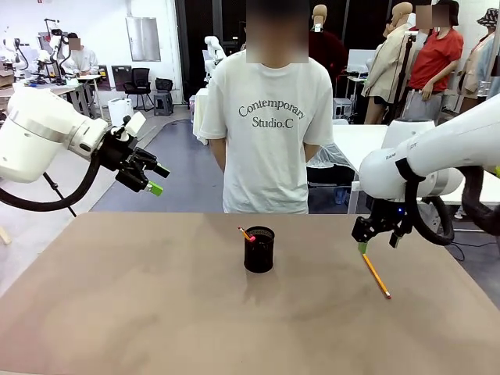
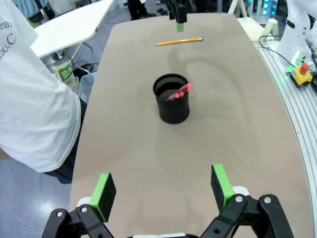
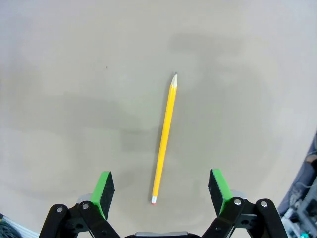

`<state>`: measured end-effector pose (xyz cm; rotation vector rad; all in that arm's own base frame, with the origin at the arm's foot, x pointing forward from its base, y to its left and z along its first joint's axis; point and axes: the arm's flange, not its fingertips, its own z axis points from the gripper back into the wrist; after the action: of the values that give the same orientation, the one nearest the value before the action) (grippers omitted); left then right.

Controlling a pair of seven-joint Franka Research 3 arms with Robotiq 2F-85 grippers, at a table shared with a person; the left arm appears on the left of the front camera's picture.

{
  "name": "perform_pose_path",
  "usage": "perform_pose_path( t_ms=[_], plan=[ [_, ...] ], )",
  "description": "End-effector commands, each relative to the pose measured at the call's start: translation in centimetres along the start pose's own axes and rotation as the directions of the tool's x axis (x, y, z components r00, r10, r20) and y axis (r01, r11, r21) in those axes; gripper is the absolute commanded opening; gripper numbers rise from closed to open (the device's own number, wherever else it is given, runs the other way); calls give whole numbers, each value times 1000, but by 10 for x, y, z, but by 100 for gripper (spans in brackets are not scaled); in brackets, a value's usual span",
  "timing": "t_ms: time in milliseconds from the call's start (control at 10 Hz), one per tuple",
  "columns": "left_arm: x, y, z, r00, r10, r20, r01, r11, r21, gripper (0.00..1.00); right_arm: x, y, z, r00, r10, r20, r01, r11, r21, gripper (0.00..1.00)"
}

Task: Place the pens into the pen holder.
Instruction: Pick up a writing instrument from the table and place it into the Pen holder.

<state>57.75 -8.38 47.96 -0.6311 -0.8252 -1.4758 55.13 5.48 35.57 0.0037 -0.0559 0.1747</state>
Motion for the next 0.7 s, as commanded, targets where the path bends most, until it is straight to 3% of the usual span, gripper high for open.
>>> perform_pose_path(
  t_ms=[0,600],
  plan=[
    [1,0,2,1000,-2,-3,2,1000,1,100,14,-3,1,1000,-30,7,30,999,42,100],
    [1,0,2,1000,-2,-3,2,1000,1,100,37,-12,-25,999,-51,14,50,998,37,100]
  ],
)
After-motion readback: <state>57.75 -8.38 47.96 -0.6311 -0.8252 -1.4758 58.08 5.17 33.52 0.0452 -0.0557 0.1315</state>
